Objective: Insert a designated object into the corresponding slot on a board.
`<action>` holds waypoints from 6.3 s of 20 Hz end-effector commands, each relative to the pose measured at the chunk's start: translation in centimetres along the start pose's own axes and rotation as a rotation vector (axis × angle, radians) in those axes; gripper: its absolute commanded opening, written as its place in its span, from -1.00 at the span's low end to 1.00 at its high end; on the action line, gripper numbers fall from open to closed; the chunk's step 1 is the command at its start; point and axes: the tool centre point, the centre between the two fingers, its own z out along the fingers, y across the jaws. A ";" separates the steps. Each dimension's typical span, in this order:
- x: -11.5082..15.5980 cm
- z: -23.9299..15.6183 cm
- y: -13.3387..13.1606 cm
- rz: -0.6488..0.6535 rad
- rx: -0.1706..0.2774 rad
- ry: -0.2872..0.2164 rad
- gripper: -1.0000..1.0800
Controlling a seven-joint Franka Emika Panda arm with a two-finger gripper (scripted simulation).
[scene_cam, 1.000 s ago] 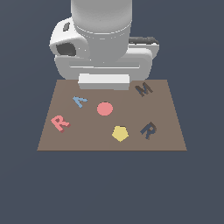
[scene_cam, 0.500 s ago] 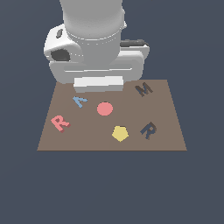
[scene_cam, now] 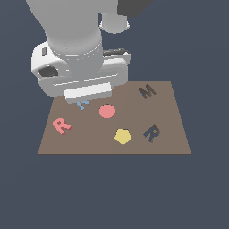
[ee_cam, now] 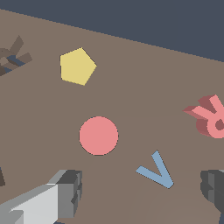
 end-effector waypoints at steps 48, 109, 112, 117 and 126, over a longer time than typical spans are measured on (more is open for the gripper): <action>3.6 9.7 12.1 -0.566 0.004 0.019 -1.00; 2.9 8.7 -9.3 0.500 0.014 0.015 -1.00; 3.9 8.7 -11.0 0.589 0.015 0.014 -1.00; 6.0 8.5 -13.4 0.736 0.017 0.013 -1.00; 9.6 8.4 -16.2 0.945 0.018 0.011 -1.00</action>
